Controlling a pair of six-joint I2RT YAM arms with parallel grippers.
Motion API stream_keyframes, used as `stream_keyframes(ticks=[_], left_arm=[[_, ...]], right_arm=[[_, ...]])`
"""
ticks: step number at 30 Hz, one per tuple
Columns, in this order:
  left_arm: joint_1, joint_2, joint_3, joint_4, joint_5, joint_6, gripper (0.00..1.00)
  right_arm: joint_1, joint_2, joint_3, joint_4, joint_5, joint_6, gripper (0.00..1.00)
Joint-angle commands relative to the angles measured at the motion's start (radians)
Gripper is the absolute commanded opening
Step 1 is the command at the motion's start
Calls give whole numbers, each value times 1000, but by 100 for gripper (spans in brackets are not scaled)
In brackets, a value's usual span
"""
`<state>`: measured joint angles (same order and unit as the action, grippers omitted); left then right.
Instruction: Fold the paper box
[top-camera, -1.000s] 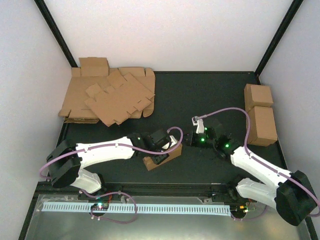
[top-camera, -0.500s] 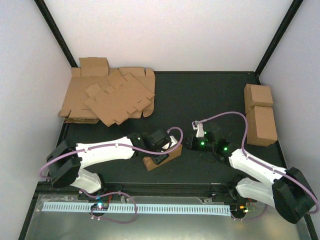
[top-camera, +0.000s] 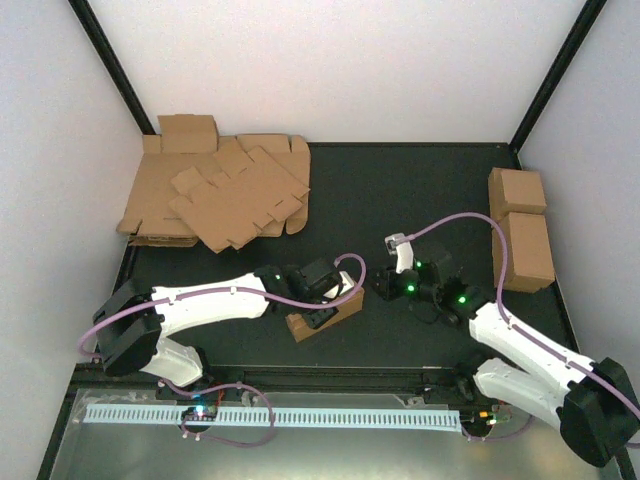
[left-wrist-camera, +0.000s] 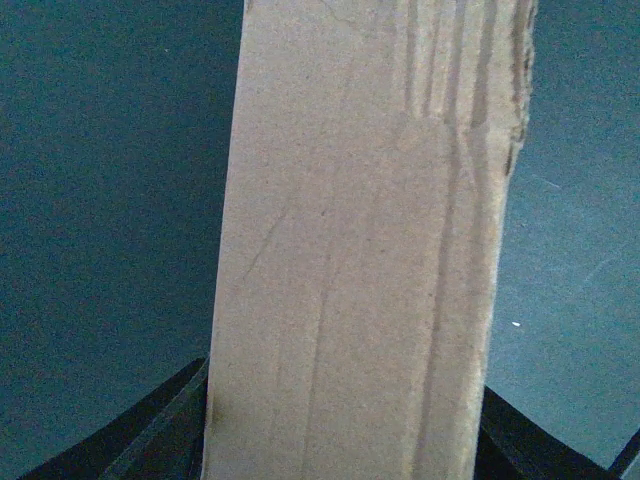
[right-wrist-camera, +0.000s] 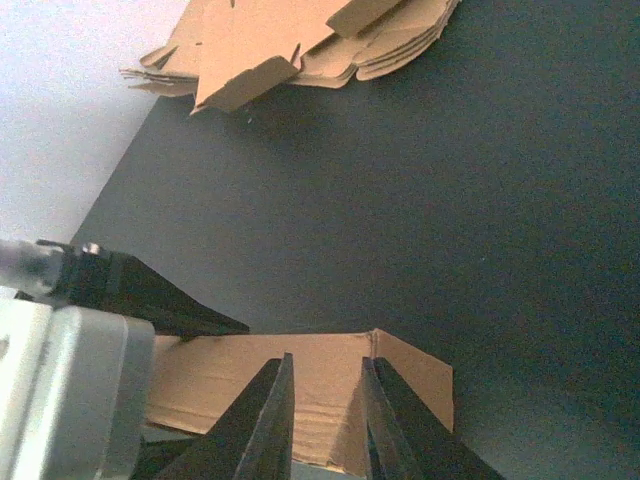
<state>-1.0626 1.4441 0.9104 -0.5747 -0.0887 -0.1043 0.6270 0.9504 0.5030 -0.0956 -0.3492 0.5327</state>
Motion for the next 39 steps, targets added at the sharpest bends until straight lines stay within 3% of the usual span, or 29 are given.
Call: stream_keyframes(ticks=[1, 5, 7, 22, 32, 39], left_arm=[[-6, 7, 7, -8, 3, 8, 56], [-7, 11, 9, -6, 1, 8, 56], [-6, 15, 13, -9, 3, 8, 56], [-7, 24, 21, -15, -2, 7, 56], [-9, 21, 16, -13, -3, 9, 56], [-10, 21, 15, -14, -3, 6, 55]], right_arm=[[3, 5, -38, 53, -24, -59, 21], [15, 58, -65, 135, -91, -8, 5], [25, 77, -75, 149, -92, -8, 2], [77, 83, -113, 171, -56, 105, 2], [77, -18, -24, -18, 161, 34, 6], [78, 70, -59, 31, 81, 77, 13]])
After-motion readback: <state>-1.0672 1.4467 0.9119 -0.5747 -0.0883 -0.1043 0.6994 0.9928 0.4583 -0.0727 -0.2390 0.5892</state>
